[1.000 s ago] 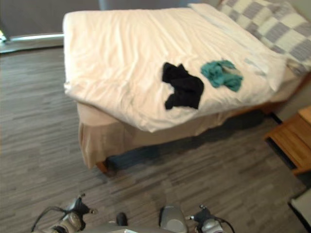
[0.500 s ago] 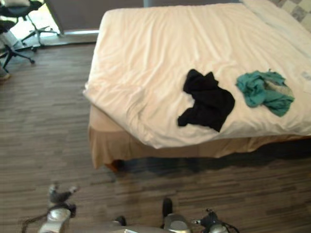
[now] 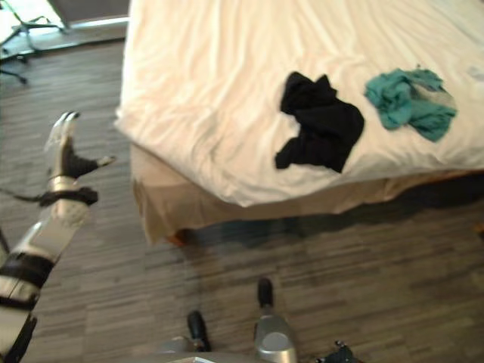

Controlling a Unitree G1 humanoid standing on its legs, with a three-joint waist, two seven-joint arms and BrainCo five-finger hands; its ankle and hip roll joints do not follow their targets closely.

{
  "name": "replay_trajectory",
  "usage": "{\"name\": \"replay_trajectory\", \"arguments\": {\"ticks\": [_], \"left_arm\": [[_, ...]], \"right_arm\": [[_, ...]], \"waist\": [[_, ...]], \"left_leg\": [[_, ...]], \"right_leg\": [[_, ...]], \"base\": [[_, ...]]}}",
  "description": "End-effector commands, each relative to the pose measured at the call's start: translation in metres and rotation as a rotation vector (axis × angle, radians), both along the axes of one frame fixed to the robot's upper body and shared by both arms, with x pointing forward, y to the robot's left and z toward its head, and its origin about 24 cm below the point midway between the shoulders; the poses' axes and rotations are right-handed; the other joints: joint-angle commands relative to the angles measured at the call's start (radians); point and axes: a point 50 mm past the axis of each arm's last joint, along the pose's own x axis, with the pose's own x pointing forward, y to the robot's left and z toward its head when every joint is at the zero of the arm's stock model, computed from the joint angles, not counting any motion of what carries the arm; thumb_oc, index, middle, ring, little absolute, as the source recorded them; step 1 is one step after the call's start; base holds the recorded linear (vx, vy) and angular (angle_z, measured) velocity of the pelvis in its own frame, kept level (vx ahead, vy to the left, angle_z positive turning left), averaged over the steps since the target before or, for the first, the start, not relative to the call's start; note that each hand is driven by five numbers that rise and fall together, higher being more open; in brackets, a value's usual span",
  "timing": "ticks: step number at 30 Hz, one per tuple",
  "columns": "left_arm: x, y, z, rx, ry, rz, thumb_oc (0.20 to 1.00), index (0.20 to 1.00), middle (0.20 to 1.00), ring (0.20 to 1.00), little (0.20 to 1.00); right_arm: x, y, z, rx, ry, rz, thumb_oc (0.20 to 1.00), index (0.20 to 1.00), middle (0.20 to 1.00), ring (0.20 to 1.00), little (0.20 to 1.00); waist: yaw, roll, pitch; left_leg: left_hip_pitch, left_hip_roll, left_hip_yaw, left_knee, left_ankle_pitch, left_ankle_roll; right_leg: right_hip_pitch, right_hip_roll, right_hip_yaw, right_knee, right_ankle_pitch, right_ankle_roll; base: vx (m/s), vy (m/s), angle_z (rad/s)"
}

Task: Tidy up the quilt and then pick up the clothes from the bed and put them into the laundry hamper.

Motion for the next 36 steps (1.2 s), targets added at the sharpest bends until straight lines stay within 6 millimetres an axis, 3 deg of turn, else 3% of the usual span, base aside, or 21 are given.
{"name": "replay_trajectory", "arguments": {"ticks": [1, 7, 8, 9, 12, 13, 15, 17, 20, 21, 22, 23, 26, 28, 29, 30, 31, 32, 33, 34, 36], "left_arm": [[0.027, -0.005, 0.042, 0.188, -0.064, 0.035, 1.0, 1.0, 1.0, 1.0, 1.0], [0.058, -0.03, 0.024, 0.246, 0.146, 0.08, 1.0, 1.0, 1.0, 1.0, 1.0], [0.058, -0.03, 0.005, 0.283, 0.246, 0.102, 0.589, 0.589, 0.589, 0.589, 0.589], [0.058, -0.03, 0.005, 0.283, 0.246, 0.102, 0.2, 0.2, 0.2, 0.2, 0.2], [0.037, -0.022, -0.059, 0.382, 0.52, 0.137, 0.2, 0.2, 0.2, 0.2, 0.2], [0.037, -0.022, -0.059, 0.382, 0.52, 0.138, 0.2, 0.2, 0.2, 0.2, 0.2], [0.011, -0.009, -0.103, 0.324, 0.671, 0.181, 0.2, 0.2, 0.2, 0.2, 0.2], [-0.024, 0.028, -0.13, 0.288, 0.783, 0.264, 0.2, 0.2, 0.2, 0.2, 0.2], [-0.083, 0.062, -0.17, 0.195, 0.929, 0.377, 0.2, 0.2, 0.2, 0.2, 0.2], [-0.107, 0.071, -0.184, 0.154, 0.98, 0.422, 0.523, 0.523, 0.523, 0.523, 0.523], [-0.166, 0.087, -0.211, 0.036, 1.082, 0.549, 1.0, 1.0, 1.0, 1.0, 1.0], [-0.166, 0.087, -0.211, 0.036, 1.082, 0.55, 1.0, 1.0, 1.0, 1.0, 1.0], [-0.265, 0.098, -0.24, -0.213, 1.207, 0.801, 1.0, 1.0, 1.0, 1.0, 1.0], [-0.281, 0.098, -0.243, -0.265, 1.218, 0.848, 1.0, 1.0, 1.0, 1.0, 1.0], [-0.304, 0.095, -0.248, -0.395, 1.198, 0.939, 1.0, 1.0, 1.0, 1.0, 1.0], [-0.304, 0.095, -0.248, -0.395, 1.197, 0.939, 1.0, 1.0, 1.0, 1.0, 1.0], [-0.325, 0.088, -0.254, -0.46, 1.218, 0.995, 1.0, 1.0, 1.0, 1.0, 1.0], [-0.325, 0.088, -0.254, -0.461, 1.218, 0.995, 1.0, 1.0, 1.0, 1.0, 1.0], [-0.334, 0.083, -0.257, -0.452, 1.253, 0.993, 1.0, 1.0, 1.0, 1.0, 1.0], [-0.339, 0.076, -0.261, -0.422, 1.305, 0.96, 1.0, 1.0, 1.0, 1.0, 1.0], [-0.333, 0.072, -0.263, -0.408, 1.313, 0.927, 1.0, 1.0, 1.0, 1.0, 1.0]], "right_arm": [[0.014, -0.002, 0.003, -0.02, -0.011, 0.044, 1.0, 1.0, 1.0, 1.0, 1.0], [0.035, -0.008, 0.01, -0.054, -0.059, 0.054, 1.0, 1.0, 1.0, 1.0, 1.0], [0.034, -0.011, 0.01, -0.058, -0.058, 0.035, 1.0, 1.0, 1.0, 1.0, 1.0], [0.034, -0.011, 0.01, -0.058, -0.059, 0.035, 1.0, 1.0, 1.0, 1.0, 1.0], [0.034, -0.021, 0.014, -0.083, -0.072, 0.014, 1.0, 1.0, 1.0, 1.0, 1.0], [0.034, -0.021, 0.014, -0.083, -0.072, 0.014, 1.0, 1.0, 1.0, 1.0, 1.0], [0.038, -0.029, 0.019, -0.104, -0.099, 0.002, 1.0, 1.0, 1.0, 1.0, 1.0], [0.044, -0.038, 0.026, -0.123, -0.136, 0.007, 1.0, 1.0, 1.0, 1.0, 1.0], [0.084, -0.045, 0.056, -0.162, -0.351, 0.094, 1.0, 1.0, 1.0, 1.0, 1.0], [0.094, -0.048, 0.071, -0.183, -0.436, 0.136, 1.0, 1.0, 1.0, 1.0, 1.0], [0.111, -0.051, 0.102, -0.214, -0.597, 0.193, 1.0, 1.0, 1.0, 1.0, 1.0], [0.111, -0.051, 0.102, -0.214, -0.596, 0.194, 1.0, 1.0, 1.0, 1.0, 1.0], [0.148, -0.035, 0.152, -0.197, -0.846, 0.318, 1.0, 1.0, 1.0, 1.0, 1.0], [0.157, -0.026, 0.166, -0.152, -0.925, 0.33, 1.0, 1.0, 1.0, 1.0, 1.0], [0.174, -0.01, 0.189, -0.092, -1.046, 0.365, 0.511, 0.511, 0.511, 0.511, 0.511], [0.175, -0.01, 0.189, -0.091, -1.046, 0.366, 0.275, 0.275, 0.275, 0.275, 0.275], [0.193, 0.01, 0.221, -0.071, -1.173, 0.474, 0.2, 0.2, 0.2, 0.2, 0.2], [0.193, 0.01, 0.221, -0.071, -1.174, 0.475, 0.2, 0.2, 0.2, 0.2, 0.2], [0.203, 0.021, 0.236, -0.056, -1.224, 0.527, 0.2, 0.2, 0.2, 0.2, 0.2], [0.225, 0.046, 0.269, -0.041, -1.331, 0.638, 0.2, 0.2, 0.2, 0.2, 0.2], [0.24, 0.061, 0.287, -0.024, -1.387, 0.685, 0.2, 0.2, 0.2, 0.2, 0.2]], "waist": [[-0.027, -0.017, 0.027], [-0.048, -0.017, 0.071], [-0.054, -0.015, 0.068], [-0.052, -0.015, 0.065], [-0.062, -0.01, 0.047], [-0.061, -0.01, 0.044], [-0.058, -0.009, 0.024], [-0.049, -0.005, 0.004], [-0.035, -0.004, -0.021], [-0.032, -0.004, -0.03], [-0.023, -0.006, -0.039], [-0.023, -0.006, -0.042], [0.006, -0.018, -0.053], [0.017, -0.023, -0.058], [0.048, -0.031, -0.054], [0.047, -0.032, -0.056], [0.081, -0.038, -0.052], [0.08, -0.038, -0.054], [0.098, -0.04, -0.05], [0.132, -0.043, -0.032], [0.151, -0.044, -0.015]], "left_leg": [[0.007, 0.021, 0.009, 0.0, -0.047, -0.042], [-0.026, 0.017, 0.019, 0.0, -0.038, -0.03], [-0.023, 0.018, 0.019, 0.0, -0.039, -0.03], [-0.026, 0.018, 0.02, 0.0, -0.037, -0.03], [0.014, 0.023, 0.039, 0.0, -0.054, -0.033], [0.01, 0.023, 0.041, 0.0, -0.051, -0.034], [0.043, 0.025, 0.049, 0.0, -0.06, -0.037], [0.066, 0.028, 0.054, 0.0, -0.064, -0.041], [0.102, 0.031, 0.052, 0.0, -0.071, -0.048], [0.109, 0.032, 0.052, 0.0, -0.072, -0.05], [0.13, 0.033, 0.049, 0.0, -0.078, -0.05], [0.126, 0.033, 0.049, 0.0, -0.076, -0.051], [0.142, 0.033, 0.039, 0.0, -0.078, -0.051], [0.137, 0.033, 0.033, 0.0, -0.074, -0.051], [0.134, 0.031, 0.016, 0.0, -0.073, -0.049], [0.13, 0.031, 0.016, 0.0, -0.07, -0.05], [0.124, 0.031, -0.004, 0.0, -0.071, -0.047], [0.12, 0.031, -0.004, 0.0, -0.069, -0.047], [0.114, 0.029, -0.013, 0.0, -0.067, -0.045], [0.098, 0.028, -0.029, 0.0, -0.063, -0.043], [0.072, 0.026, -0.041, 0.0, -0.052, -0.042]], "right_leg": [[0.022, -0.027, 0.039, 0.085, -0.181, 0.09], [-0.029, -0.026, 0.047, 0.101, -0.183, 0.1], [-0.027, -0.026, 0.044, 0.101, -0.185, 0.1], [-0.031, -0.026, 0.045, 0.1, -0.182, 0.099], [0.001, -0.023, 0.049, 0.095, -0.194, 0.099], [-0.003, -0.022, 0.051, 0.094, -0.191, 0.098], [0.033, -0.017, 0.053, 0.084, -0.195, 0.092], [0.062, -0.015, 0.052, 0.073, -0.197, 0.09], [0.11, -0.017, 0.044, 0.061, -0.2, 0.09], [0.12, -0.017, 0.041, 0.056, -0.198, 0.088], [0.147, -0.019, 0.04, 0.049, -0.203, 0.086], [0.144, -0.018, 0.041, 0.048, -0.201, 0.085], [0.173, -0.024, 0.03, 0.043, -0.203, 0.08], [0.173, -0.024, 0.024, 0.043, -0.201, 0.078], [0.185, -0.03, 0.006, 0.044, -0.203, 0.078], [0.181, -0.03, 0.006, 0.043, -0.2, 0.077], [0.188, -0.038, -0.016, 0.038, -0.201, 0.076], [0.185, -0.037, -0.017, 0.037, -0.198, 0.075], [0.185, -0.04, -0.026, 0.035, -0.197, 0.075], [0.179, -0.046, -0.042, 0.036, -0.195, 0.075], [0.16, -0.05, -0.049, 0.039, -0.188, 0.074]], "base": [[-0.1, 0.022, -0.41], [-0.03, -0.008, -0.25], [0.05, 0.003, -0.03], [0.05, 0.026, 0.01], [0.05, 0.048, -0.01], [0.07, 0.039, 0.01], [0.07, 0.018, -0.03], [0.07, 0.015, -0.12], [0.05, 0.019, -0.14], [0.02, 0.039, -0.1], [0.01, 0.03, -0.1], [0.0, 0.027, -0.04], [-0.02, 0.011, 0.01], [-0.02, -0.007, 0.07], [-0.04, -0.013, 0.33], [-0.06, -0.01, 0.46], [-0.04, -0.01, 0.48], [-0.05, -0.01, 0.49], [-0.09, -0.007, 0.58], [-0.09, -0.006, 0.59], [-0.18, -0.01, 0.46]]}}
